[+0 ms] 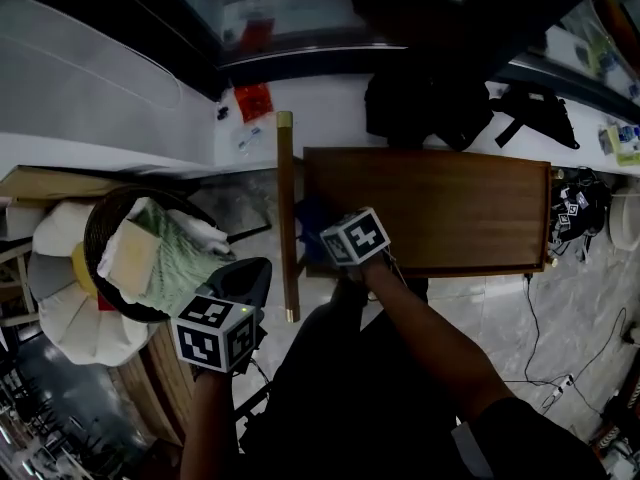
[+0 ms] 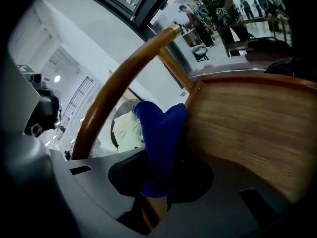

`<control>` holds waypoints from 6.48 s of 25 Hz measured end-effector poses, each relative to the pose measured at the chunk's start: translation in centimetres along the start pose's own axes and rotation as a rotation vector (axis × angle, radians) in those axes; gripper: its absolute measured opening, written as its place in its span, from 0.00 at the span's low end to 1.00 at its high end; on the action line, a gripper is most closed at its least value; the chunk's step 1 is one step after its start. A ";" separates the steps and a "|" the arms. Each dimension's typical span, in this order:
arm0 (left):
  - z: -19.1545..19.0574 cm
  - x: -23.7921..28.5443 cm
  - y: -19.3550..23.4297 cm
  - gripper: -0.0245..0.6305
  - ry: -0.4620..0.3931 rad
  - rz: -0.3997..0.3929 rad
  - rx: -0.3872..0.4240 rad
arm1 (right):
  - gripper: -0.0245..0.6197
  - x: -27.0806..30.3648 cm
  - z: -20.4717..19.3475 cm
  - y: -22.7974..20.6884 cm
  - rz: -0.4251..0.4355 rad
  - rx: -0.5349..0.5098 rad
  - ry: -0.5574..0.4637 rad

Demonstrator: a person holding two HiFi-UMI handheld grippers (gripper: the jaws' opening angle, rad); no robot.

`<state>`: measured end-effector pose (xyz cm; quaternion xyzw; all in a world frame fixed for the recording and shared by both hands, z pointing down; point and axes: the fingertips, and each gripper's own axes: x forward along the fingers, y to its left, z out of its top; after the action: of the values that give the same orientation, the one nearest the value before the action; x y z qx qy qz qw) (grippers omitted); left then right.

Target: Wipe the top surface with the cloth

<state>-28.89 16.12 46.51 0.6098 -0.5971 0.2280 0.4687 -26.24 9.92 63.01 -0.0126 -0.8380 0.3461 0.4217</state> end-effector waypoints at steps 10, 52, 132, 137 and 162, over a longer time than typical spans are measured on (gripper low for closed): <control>-0.1 2.0 -1.6 0.05 0.028 -0.046 0.021 | 0.20 0.2 -0.9 -1.2 -0.043 -0.095 0.068; 9.0 18.8 -34.5 0.05 0.079 -0.277 0.249 | 0.20 -41.1 -19.6 -34.5 -0.574 0.172 0.157; 6.1 17.3 -37.1 0.05 0.050 -0.376 0.223 | 0.20 -38.2 -22.3 -30.4 -0.553 0.115 0.181; 5.8 17.1 -37.0 0.05 0.048 -0.369 0.220 | 0.20 -39.6 -23.1 -31.4 -0.627 0.120 0.246; 1.5 5.0 -16.7 0.05 -0.055 -0.248 0.056 | 0.20 -42.1 -23.1 -31.6 -0.954 0.165 0.434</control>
<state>-12.65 9.73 44.98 0.6979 -0.5230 0.1681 0.4596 25.97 -14.09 61.59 0.3318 -0.6140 0.1703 0.6957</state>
